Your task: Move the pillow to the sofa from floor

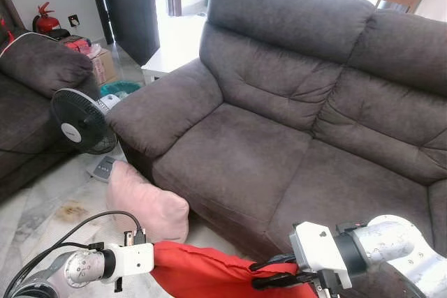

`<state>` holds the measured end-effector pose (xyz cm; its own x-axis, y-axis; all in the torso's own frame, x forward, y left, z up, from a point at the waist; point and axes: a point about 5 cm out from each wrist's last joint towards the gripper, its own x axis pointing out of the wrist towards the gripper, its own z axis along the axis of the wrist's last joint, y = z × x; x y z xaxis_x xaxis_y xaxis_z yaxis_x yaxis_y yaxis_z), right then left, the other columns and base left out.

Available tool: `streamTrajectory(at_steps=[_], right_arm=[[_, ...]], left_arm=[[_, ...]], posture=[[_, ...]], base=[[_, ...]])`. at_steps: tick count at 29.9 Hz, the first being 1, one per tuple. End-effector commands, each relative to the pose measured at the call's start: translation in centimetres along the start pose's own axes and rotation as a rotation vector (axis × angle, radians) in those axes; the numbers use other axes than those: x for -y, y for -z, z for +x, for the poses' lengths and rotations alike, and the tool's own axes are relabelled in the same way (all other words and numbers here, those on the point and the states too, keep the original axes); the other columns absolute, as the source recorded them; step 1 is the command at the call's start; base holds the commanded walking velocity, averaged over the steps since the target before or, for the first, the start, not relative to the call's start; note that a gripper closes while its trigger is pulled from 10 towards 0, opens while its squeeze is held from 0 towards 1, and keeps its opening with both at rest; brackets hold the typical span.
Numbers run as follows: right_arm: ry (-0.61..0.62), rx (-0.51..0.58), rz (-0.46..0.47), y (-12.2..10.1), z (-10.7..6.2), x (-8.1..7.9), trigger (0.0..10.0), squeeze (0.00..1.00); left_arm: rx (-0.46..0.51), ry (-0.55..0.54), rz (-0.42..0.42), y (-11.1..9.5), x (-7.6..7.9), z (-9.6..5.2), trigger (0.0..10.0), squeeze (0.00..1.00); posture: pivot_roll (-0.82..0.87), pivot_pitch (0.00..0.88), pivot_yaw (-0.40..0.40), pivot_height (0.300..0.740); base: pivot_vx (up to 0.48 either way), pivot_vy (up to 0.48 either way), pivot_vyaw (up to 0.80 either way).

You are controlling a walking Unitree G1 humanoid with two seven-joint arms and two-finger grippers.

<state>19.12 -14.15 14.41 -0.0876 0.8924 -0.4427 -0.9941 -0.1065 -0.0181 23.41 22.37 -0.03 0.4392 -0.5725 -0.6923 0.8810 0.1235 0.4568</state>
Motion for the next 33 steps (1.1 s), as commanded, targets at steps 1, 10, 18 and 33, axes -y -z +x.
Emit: streamTrajectory(at_steps=[1,10,18,33], right_arm=[[0.005,0.043,-0.097,-1.9,-0.3,0.2,10.0,0.0],[0.003,0.046,-0.095,-1.9,-0.2,0.3,10.0,0.0],[0.016,0.057,-0.081,-1.7,0.1,0.3,10.0,0.0],[0.503,0.003,-0.045,2.1,0.1,5.4,10.0,0.0]], left_arm=[[0.006,0.022,-0.008,-0.1,0.4,0.2,0.0,0.0],[0.007,0.025,-0.02,0.0,0.6,0.1,0.0,0.0],[0.055,-0.037,-0.085,-0.3,0.1,0.0,0.0,0.0],[0.369,-0.504,-0.361,-4.9,-6.1,0.6,10.0,0.0]], posture=[[0.07,0.0,-0.066,0.74],[0.07,0.0,-0.066,0.74],[0.08,0.0,-0.062,0.74],[0.07,0.0,-0.054,0.74]], base=[[0.0,0.0,0.0],[0.0,0.0,0.0],[0.0,0.0,0.0],[0.0,0.0,0.0]])
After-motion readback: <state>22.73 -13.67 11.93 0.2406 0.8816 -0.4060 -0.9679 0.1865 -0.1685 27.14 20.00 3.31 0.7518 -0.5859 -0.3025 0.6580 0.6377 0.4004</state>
